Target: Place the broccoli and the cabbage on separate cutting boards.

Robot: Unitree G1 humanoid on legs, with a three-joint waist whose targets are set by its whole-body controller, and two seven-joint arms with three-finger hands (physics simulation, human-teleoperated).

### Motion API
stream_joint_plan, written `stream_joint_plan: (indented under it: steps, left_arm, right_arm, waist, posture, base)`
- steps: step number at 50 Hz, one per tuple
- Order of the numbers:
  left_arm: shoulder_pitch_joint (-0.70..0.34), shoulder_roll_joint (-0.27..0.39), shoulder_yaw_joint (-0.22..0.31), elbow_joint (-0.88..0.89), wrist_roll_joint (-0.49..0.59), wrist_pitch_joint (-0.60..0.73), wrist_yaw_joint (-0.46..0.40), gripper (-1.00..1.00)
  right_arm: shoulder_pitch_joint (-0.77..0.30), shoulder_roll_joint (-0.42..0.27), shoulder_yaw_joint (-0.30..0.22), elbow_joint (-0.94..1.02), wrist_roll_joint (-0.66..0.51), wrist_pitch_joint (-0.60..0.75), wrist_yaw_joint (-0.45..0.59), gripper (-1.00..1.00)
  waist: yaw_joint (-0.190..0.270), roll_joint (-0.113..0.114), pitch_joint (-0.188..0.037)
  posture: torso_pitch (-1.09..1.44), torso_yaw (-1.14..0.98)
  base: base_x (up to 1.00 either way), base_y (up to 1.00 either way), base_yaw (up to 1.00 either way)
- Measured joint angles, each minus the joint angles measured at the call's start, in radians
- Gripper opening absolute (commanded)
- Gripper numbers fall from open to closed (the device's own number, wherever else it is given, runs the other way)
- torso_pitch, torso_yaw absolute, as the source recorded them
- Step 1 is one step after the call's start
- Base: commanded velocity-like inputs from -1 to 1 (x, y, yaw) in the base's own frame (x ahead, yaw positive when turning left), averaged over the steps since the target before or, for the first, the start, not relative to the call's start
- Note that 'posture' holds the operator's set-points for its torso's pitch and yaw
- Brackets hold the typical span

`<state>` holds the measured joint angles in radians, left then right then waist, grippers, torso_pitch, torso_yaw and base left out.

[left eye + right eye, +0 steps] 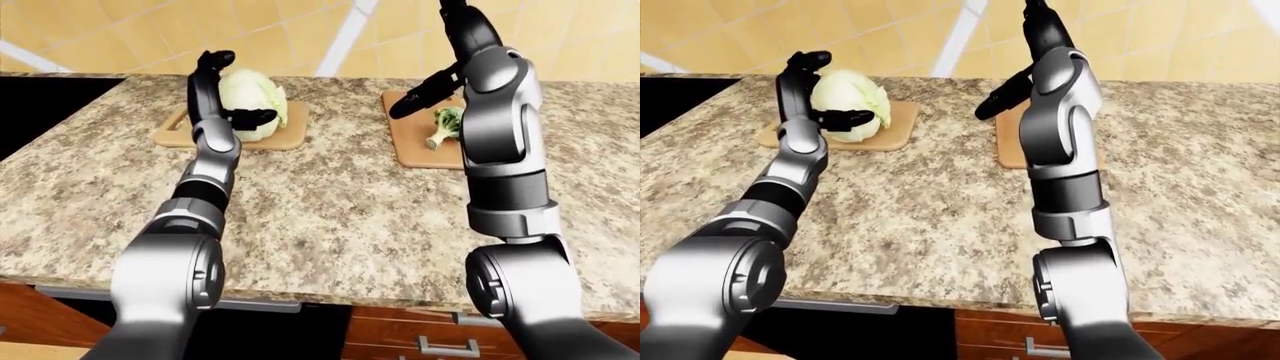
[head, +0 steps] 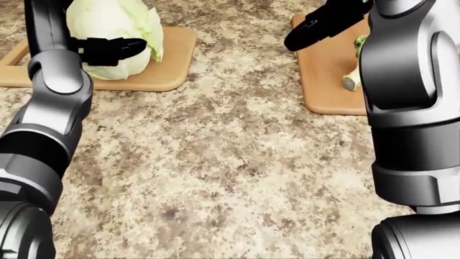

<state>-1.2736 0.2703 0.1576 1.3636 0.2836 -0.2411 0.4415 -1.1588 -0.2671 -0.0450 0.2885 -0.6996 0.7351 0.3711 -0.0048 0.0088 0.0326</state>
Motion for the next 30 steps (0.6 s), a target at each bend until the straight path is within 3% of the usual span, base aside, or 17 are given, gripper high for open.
stream_joint_plan:
  steps: [10,30]
  left_arm:
    - [-0.007,-0.001,0.002,-0.003,0.001,-0.002,-0.008,0.99]
    - [-0.031,0.022,-0.001,-0.018,-0.007,-0.001,-0.030,1.00]
  right_arm:
    - [0.002,-0.001,-0.001,0.003,0.003,-0.003,-0.005,1.00]
    - [-0.003,-0.006,0.002,-0.009,0.000,0.005,0.007,1.00]
  waist:
    - [0.000,0.000,0.000]
    - [0.000,-0.001,0.003]
  posture:
    - [0.00,0.00]
    - [0.00,0.00]
  base:
    - [0.00,0.00,0.00]
    - [0.00,0.00,0.00]
